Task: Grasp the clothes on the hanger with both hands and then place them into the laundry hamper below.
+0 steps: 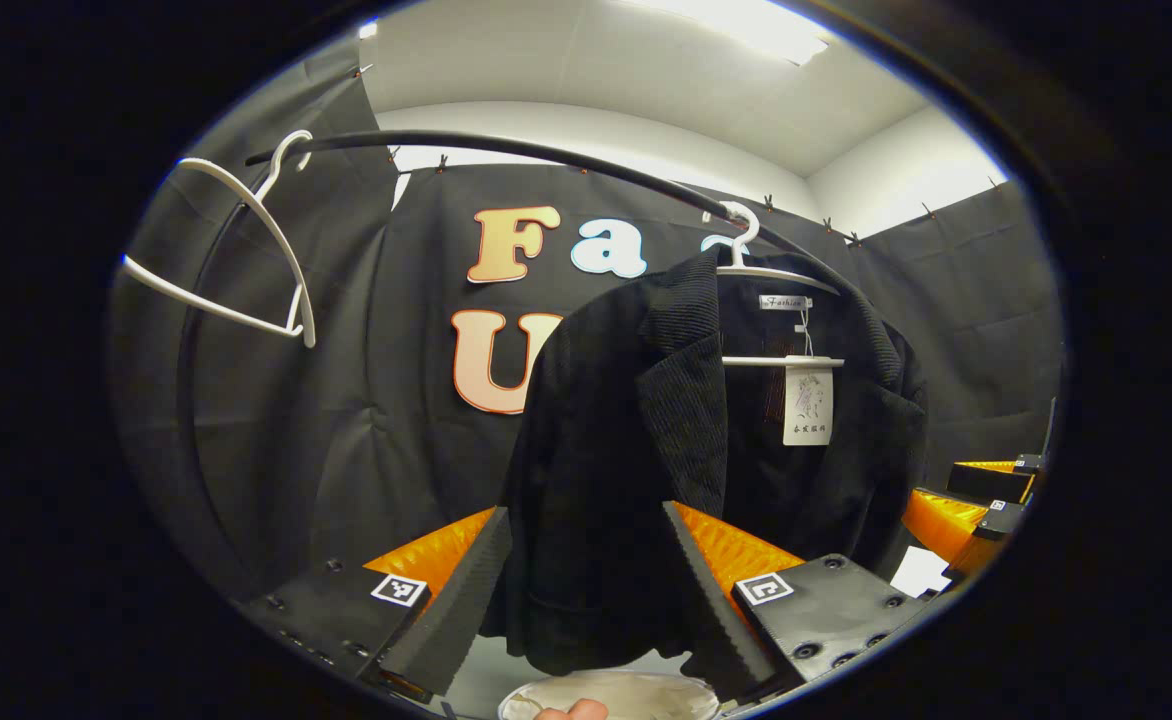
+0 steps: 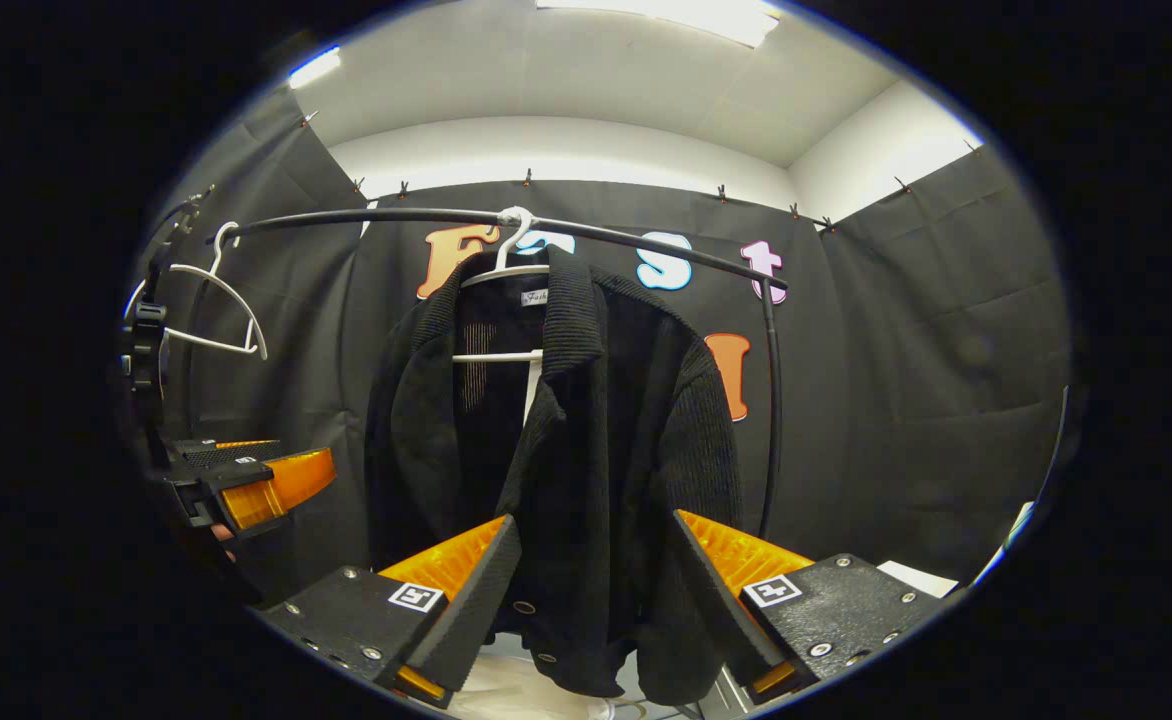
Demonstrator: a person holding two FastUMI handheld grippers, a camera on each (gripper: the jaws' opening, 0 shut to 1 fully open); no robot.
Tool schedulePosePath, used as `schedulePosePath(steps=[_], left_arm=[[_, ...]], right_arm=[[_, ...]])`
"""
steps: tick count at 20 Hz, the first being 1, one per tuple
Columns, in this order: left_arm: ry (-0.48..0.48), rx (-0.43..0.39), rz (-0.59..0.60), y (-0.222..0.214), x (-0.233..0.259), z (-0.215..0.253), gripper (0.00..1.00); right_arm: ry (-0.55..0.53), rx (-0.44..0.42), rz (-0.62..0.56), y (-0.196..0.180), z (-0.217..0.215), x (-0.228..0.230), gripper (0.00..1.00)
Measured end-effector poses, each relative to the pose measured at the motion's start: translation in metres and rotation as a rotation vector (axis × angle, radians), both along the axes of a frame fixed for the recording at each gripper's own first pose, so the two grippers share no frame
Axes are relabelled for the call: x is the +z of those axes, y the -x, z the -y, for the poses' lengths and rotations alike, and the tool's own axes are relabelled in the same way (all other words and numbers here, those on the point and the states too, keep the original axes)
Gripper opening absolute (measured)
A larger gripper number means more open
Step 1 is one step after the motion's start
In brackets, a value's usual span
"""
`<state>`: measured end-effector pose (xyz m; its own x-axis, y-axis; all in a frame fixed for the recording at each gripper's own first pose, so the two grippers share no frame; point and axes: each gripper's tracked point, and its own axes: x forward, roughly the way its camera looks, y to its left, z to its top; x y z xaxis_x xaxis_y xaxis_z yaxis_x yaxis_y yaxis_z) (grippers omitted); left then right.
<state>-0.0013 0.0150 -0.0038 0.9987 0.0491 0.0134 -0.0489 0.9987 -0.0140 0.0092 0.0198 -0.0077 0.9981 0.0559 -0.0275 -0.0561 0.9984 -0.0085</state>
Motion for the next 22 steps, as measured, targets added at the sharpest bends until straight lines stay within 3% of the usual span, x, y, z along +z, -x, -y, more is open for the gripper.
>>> schedulePosePath(steps=[1, 2, 7, 8, 9, 16, 22], left_arm=[[-0.004, 0.003, 0.004, 0.004, 0.002, 0.002, 0.93], [-0.005, 0.003, 0.008, 0.007, 0.003, 0.004, 1.0], [0.0, 0.002, 0.008, -0.001, 0.003, 0.001, 1.0], [-0.003, -0.002, 0.012, -0.001, 0.004, 0.0, 0.93], [-0.007, -0.008, 0.011, -0.001, 0.004, 0.001, 1.0], [-0.006, -0.033, -0.012, -0.008, 0.001, -0.024, 1.0], [0.009, -0.057, -0.032, -0.003, -0.004, -0.029, 1.0]], right_arm=[[0.0, 0.003, 0.003, 0.002, 0.001, 0.001, 0.93], [0.003, 0.004, 0.006, 0.003, 0.002, 0.001, 0.93], [0.01, 0.007, 0.015, -0.002, 0.0, -0.001, 0.93], [0.014, 0.004, 0.017, -0.003, 0.0, -0.003, 0.93], [0.016, -0.003, 0.018, -0.003, 0.0, -0.004, 0.93], [-0.018, -0.039, -0.009, 0.005, -0.027, -0.011, 0.93], [-0.031, -0.102, -0.019, -0.022, -0.051, -0.016, 0.93]])
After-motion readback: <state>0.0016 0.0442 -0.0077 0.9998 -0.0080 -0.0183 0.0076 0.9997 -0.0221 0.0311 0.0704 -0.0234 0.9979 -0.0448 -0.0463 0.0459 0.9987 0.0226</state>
